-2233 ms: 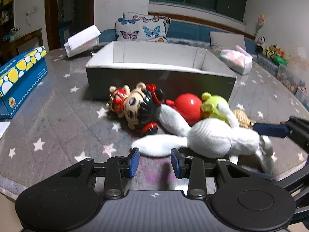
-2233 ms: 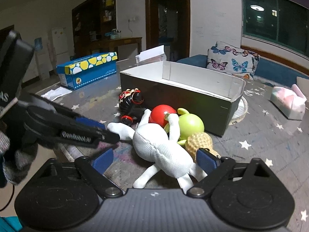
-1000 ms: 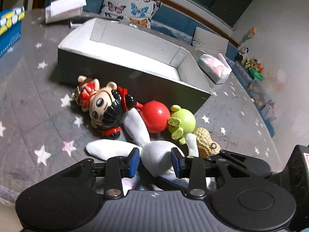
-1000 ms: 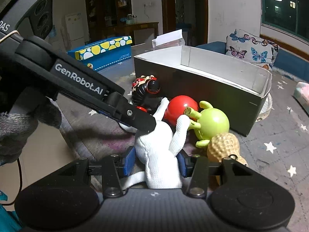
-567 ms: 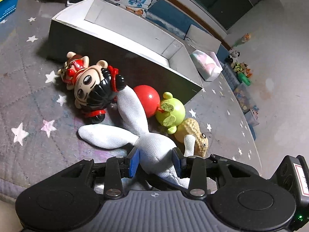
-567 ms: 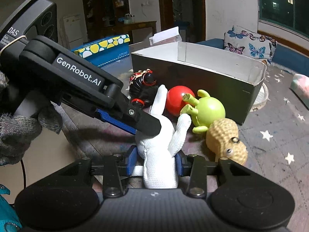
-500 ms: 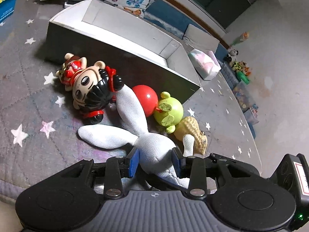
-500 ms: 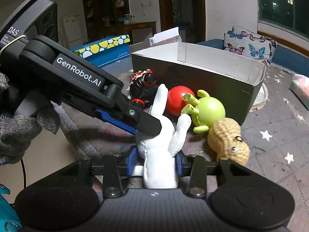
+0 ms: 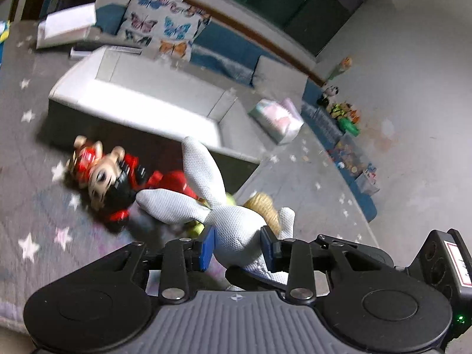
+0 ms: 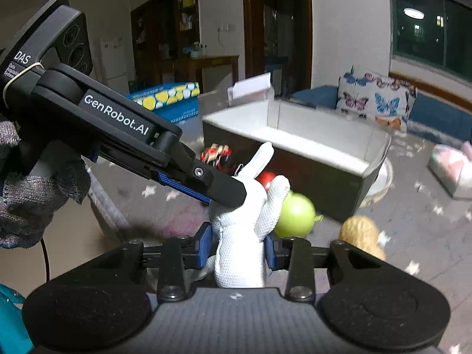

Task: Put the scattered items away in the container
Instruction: 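Carry the bunny over the white box and lower it inside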

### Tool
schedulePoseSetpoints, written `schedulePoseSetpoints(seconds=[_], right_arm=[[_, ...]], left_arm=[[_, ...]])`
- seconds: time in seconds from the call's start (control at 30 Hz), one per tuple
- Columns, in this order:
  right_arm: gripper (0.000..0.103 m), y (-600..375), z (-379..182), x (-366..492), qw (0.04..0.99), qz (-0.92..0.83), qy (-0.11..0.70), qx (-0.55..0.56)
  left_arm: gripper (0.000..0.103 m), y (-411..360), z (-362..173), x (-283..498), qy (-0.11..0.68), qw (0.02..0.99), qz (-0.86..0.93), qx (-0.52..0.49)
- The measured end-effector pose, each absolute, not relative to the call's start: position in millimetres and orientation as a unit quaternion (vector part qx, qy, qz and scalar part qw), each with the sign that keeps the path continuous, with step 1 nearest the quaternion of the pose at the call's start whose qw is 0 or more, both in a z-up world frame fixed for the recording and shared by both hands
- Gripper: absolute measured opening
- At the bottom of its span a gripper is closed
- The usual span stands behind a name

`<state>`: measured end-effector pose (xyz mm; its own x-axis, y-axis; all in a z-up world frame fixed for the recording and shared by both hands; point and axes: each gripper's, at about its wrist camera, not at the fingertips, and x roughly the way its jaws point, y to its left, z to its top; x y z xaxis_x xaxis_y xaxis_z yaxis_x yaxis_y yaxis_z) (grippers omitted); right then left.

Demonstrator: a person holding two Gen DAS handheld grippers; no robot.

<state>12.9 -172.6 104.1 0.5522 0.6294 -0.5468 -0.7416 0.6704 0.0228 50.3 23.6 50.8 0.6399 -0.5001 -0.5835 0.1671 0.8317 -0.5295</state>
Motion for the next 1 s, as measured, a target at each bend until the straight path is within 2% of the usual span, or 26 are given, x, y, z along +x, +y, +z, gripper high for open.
schedulePoseSetpoints(seconds=[0.27, 0.6, 1.0], right_arm=[[0.035, -168.5, 138.2, 41.4, 0.890, 0.379, 0.227, -0.115], [0.035, -154.1, 173.3, 122.1, 0.900, 0.372, 0.192, -0.118], [0.035, -106.2, 155.4, 204.8, 0.875, 0.397, 0.228, -0.160]], left_arm=[[0.037, 24.4, 82.2, 77.0, 0.335, 0.896, -0.191, -0.222], [0.037, 33.9, 111.6, 150.9, 0.297, 0.907, -0.185, -0.235], [0.035, 54.9, 81.3, 221.9, 0.309, 0.906, -0.129, -0.258]])
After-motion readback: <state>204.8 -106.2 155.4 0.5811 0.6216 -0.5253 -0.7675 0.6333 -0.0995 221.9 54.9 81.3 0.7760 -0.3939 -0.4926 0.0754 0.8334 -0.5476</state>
